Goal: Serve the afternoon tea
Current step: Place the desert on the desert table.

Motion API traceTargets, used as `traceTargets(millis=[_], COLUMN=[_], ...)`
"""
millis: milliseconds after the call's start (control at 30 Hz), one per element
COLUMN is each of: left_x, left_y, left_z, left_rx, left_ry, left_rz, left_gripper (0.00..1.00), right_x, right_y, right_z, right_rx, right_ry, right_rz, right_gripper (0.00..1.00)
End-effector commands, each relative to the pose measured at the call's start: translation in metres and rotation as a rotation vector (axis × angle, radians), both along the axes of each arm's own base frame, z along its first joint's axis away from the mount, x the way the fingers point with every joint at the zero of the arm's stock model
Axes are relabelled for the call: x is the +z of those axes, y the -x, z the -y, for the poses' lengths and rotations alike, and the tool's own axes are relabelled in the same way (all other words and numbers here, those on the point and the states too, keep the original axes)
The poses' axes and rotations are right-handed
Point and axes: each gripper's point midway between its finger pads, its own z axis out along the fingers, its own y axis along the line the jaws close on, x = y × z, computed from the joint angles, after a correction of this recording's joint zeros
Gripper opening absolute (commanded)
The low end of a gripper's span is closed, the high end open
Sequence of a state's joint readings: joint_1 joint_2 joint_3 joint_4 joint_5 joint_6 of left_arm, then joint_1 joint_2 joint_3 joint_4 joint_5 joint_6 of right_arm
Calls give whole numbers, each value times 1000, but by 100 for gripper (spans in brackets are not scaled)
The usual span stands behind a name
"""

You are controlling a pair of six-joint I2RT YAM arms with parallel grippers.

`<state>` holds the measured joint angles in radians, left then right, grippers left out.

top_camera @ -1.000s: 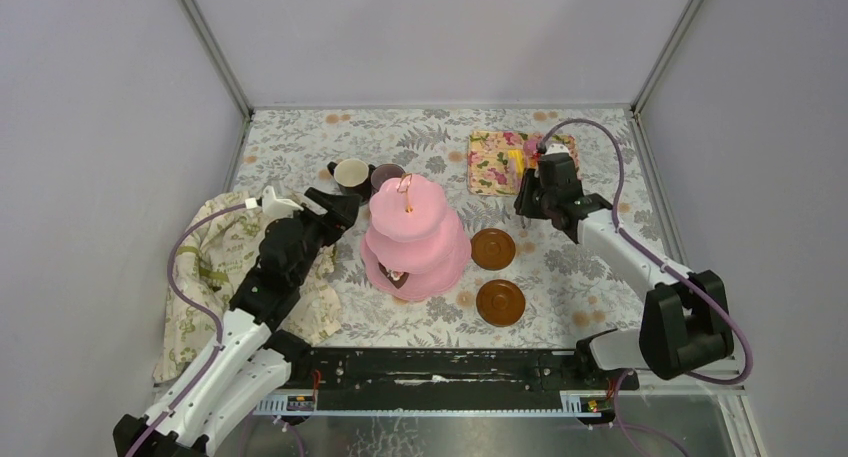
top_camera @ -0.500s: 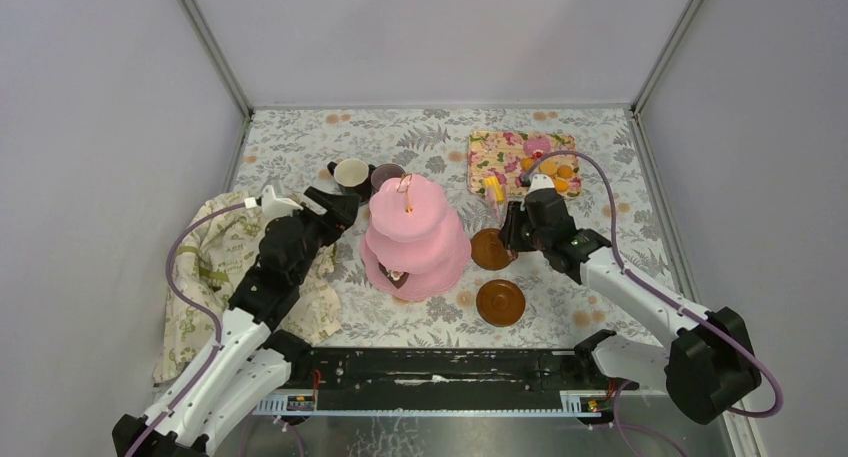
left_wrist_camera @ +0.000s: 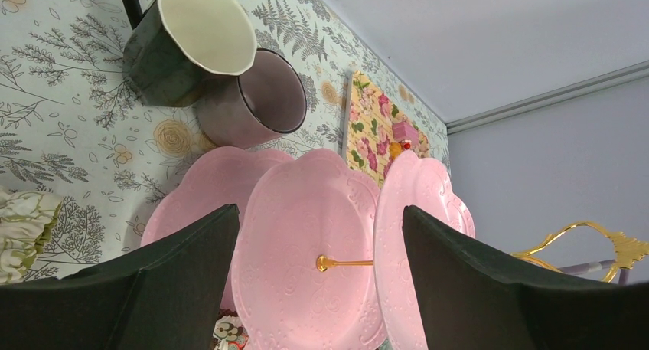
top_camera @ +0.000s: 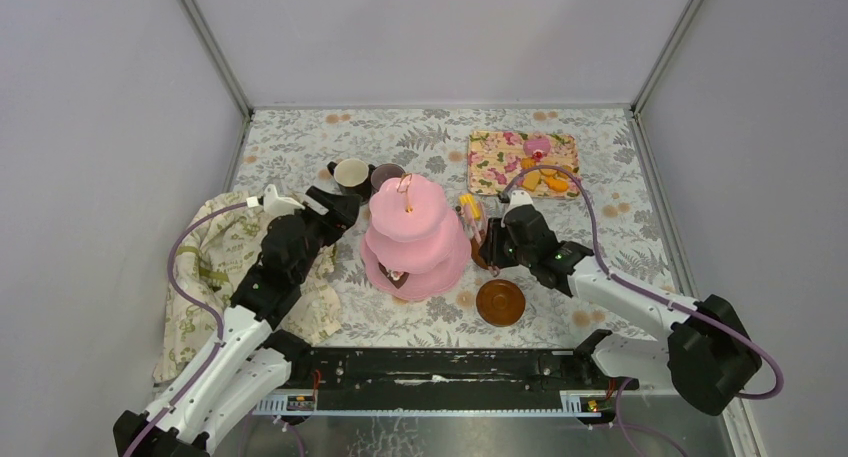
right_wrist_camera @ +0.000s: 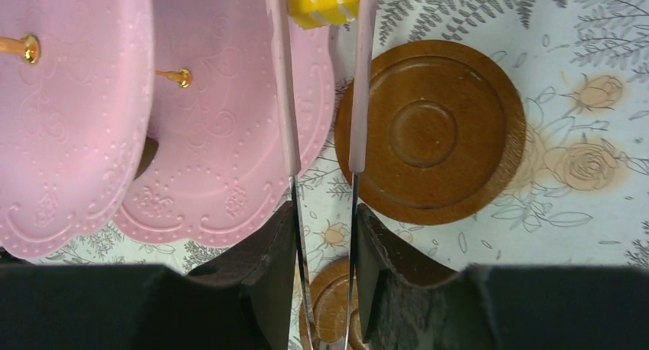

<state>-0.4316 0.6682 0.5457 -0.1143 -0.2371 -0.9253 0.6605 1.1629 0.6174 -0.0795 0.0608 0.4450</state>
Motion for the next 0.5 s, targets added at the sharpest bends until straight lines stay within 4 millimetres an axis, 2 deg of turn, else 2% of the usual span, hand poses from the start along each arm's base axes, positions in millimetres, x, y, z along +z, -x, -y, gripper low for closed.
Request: traceTargets(millis=[0,467], left_x=[19,17], left_y=[-3,-1], left_z=[-2,-1], left_rx=[16,9], left_ry=[7,10], left_rz=[47,46], left_gripper=[85,85], right_x=[16,3], right_y=[-8,-4], right_z=[-26,-57], right_rx=[19,71], right_ry=[-96,-137], right_rz=[46,11], right_gripper=[0,0])
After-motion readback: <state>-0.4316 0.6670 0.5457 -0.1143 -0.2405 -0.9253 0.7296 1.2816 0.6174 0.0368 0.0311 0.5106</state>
